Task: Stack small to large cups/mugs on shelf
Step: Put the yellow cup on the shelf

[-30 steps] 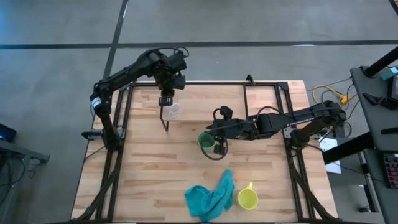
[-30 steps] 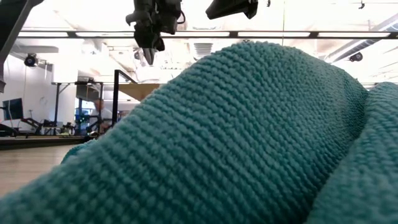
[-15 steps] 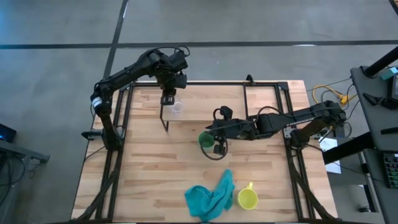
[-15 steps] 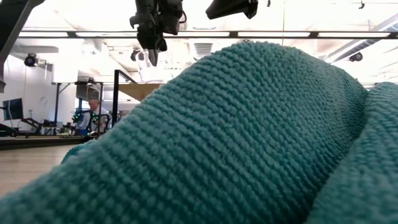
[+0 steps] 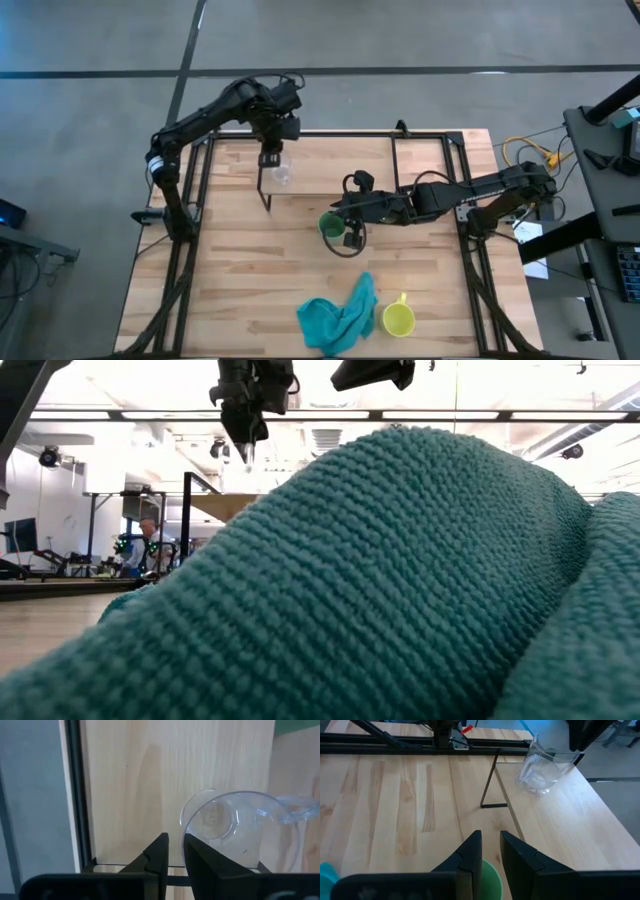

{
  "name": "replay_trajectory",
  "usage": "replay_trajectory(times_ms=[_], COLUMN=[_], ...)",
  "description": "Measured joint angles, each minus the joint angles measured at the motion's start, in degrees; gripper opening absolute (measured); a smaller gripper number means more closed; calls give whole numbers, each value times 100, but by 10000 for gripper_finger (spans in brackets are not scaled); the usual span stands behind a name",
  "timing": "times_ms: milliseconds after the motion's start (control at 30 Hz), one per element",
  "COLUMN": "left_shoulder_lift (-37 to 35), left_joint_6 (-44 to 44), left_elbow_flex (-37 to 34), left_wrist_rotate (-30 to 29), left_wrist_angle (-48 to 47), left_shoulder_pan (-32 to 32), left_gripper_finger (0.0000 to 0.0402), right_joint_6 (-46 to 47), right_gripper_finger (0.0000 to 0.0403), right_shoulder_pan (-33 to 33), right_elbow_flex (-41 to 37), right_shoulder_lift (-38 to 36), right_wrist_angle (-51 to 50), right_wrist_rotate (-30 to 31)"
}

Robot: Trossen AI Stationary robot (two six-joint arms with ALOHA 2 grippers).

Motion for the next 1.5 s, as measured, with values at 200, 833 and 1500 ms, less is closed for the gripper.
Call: replay_trajectory(times_ms=[200, 833, 1500], left_shoulder_lift=[-7, -532, -2029], left_joint_6=[-7, -97, -1818], left_elbow_flex=[360, 591, 579], left_wrist_rotate=[2, 355, 348], left_wrist_angle=[-4, -10, -14], left_shoulder_pan=[-16, -784, -1333], left_gripper_finger=[46, 46, 46], right_joint_6=[0, -148, 120], right_gripper_finger=[63, 63, 63], right_shoulder_pan=[-31, -120, 139], right_elbow_flex=[0, 0, 0], right_shoulder_lift=[0, 0, -503], right_wrist_angle=[0, -56, -1201], right_wrist_rotate=[0, -3, -720])
